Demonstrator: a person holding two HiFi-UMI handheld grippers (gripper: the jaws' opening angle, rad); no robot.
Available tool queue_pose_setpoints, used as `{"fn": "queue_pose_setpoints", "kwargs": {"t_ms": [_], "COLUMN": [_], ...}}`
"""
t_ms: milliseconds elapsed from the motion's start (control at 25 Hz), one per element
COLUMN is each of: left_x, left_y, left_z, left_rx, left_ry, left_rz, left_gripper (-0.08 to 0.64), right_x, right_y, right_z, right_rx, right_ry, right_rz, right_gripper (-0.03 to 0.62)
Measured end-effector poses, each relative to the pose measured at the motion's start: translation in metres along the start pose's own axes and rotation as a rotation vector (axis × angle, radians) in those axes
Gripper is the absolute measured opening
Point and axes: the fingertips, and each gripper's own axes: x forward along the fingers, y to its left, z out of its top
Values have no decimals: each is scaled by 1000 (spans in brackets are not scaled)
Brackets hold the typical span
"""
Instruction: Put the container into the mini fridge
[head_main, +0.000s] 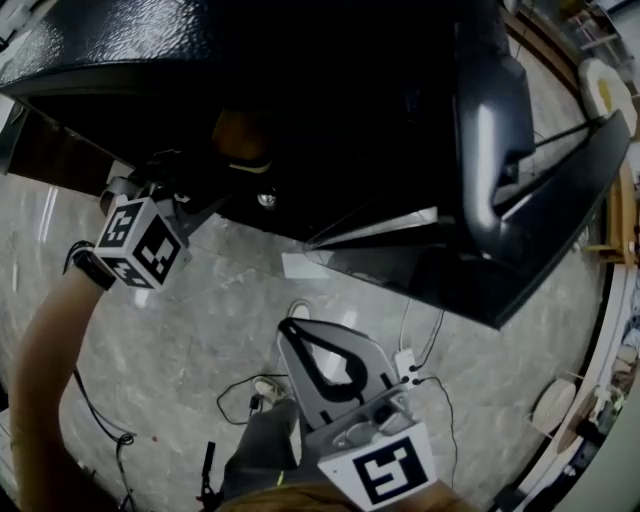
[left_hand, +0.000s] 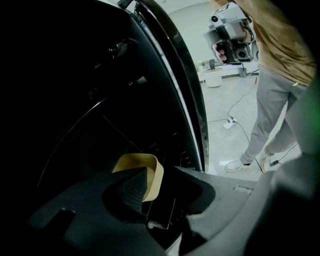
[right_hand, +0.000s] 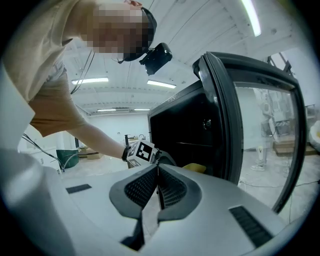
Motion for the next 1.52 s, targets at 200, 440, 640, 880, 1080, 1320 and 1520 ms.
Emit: {"fn": "queue_pose_setpoints", "kwargs": {"t_ms": [200, 440, 640, 880, 1080, 1320, 1520], "left_x": [-29, -72, -101, -137, -167, -195, -220], "left_y": [-14, -29, -43, -55, -57, -73, -91], "left_z": [8, 19, 13, 27, 40, 53, 64], "left_rx": [19, -60, -152, -233, -310, -427, -496], "left_ry": [-28, -52, -34, -39, -55, -79, -108], "left_rz": [50, 136, 206, 260, 302, 336, 346], "left_gripper": [117, 53, 21, 2, 2, 2, 2], "right_x": [-10, -43, -63, -89, -107, -120, -127], "right_y": [13, 28, 46, 65, 78, 92, 106], "right_z": [7, 23, 34, 58, 75, 93, 111], "right_rx": [-9, -41, -49, -44, -45, 4, 0], "right_ry": [4, 3, -17, -59, -85, -129, -161], "right_rz": [-4, -8, -9, -9, -18, -9, 3], "right_gripper": [2, 2, 2, 2, 2, 2, 2]}}
